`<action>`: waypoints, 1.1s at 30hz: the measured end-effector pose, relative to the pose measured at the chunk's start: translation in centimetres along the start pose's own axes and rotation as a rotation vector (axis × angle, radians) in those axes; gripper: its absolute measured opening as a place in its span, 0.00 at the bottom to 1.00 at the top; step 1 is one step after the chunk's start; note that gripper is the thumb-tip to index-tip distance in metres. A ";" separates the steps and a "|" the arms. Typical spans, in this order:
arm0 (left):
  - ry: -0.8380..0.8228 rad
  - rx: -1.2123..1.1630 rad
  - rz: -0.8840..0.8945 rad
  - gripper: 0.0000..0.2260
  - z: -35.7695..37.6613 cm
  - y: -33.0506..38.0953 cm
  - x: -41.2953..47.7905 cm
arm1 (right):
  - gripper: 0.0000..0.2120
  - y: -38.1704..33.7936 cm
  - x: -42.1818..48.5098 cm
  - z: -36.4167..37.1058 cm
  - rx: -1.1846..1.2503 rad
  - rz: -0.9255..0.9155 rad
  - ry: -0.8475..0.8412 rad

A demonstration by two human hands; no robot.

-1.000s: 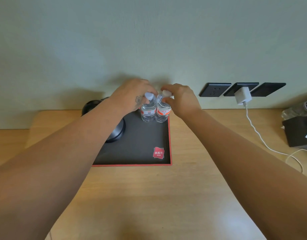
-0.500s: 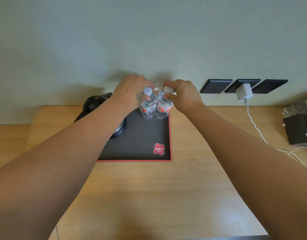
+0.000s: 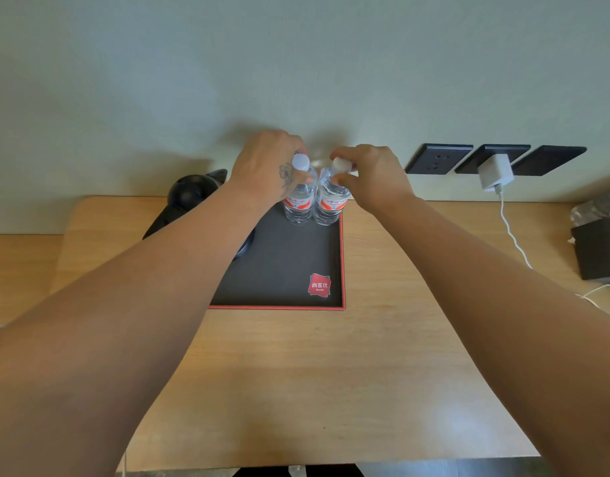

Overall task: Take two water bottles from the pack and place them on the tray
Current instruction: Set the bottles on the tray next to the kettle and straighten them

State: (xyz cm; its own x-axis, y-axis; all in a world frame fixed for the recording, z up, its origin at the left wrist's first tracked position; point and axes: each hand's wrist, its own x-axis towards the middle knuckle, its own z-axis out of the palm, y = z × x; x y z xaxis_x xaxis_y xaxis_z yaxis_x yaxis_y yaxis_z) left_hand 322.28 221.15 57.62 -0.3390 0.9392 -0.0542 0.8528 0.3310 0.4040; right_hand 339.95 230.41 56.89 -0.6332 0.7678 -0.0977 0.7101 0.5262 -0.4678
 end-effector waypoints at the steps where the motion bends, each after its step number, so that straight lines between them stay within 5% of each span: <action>1: 0.000 -0.003 -0.004 0.19 0.1 0.1 0.0 | 0.12 0.0 0.0 0.0 -0.003 0.003 0.002; 15: 0.005 -0.176 -0.022 0.19 1.3 -0.8 -1.8 | 0.21 0.3 0.1 -1.1 0.061 0.025 -0.055; 33: 0.075 -0.285 -0.052 0.13 3.1 -0.6 -2.0 | 0.18 1.8 -0.4 2.4 0.261 0.063 0.052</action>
State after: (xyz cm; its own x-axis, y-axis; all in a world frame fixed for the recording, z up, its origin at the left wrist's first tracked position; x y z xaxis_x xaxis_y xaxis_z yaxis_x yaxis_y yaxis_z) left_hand 323.68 219.34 54.62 -0.4166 0.9089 -0.0185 0.6912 0.3299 0.6430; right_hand 340.73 230.16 54.01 -0.5686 0.8175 -0.0918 0.6400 0.3694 -0.6737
